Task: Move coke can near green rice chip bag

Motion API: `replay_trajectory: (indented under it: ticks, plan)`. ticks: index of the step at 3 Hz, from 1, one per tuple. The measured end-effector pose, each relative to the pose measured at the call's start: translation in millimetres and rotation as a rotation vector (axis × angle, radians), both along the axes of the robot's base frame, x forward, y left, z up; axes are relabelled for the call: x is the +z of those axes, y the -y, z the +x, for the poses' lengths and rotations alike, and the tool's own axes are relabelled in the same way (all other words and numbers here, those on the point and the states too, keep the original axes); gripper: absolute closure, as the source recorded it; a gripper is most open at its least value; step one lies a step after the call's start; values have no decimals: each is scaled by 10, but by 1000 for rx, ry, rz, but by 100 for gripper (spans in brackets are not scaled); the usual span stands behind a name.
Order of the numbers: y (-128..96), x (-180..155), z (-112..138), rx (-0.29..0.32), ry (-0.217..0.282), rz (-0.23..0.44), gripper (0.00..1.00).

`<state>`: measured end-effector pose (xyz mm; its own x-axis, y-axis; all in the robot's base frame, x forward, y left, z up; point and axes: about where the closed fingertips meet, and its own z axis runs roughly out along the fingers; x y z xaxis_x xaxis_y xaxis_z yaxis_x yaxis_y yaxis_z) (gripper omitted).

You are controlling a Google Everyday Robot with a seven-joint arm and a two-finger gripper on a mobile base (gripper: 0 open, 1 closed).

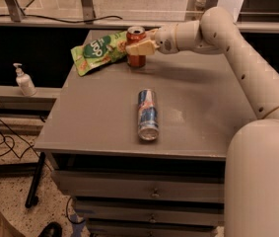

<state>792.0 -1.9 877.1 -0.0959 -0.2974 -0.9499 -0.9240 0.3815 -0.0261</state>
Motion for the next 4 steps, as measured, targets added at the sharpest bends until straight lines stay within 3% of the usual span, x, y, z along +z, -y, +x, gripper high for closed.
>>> replay_trajectory:
  ticks: [3, 4]
  plan:
    - [-5, 20, 6, 1, -4, -5, 13]
    - [-11, -39, 10, 9, -15, -12, 0]
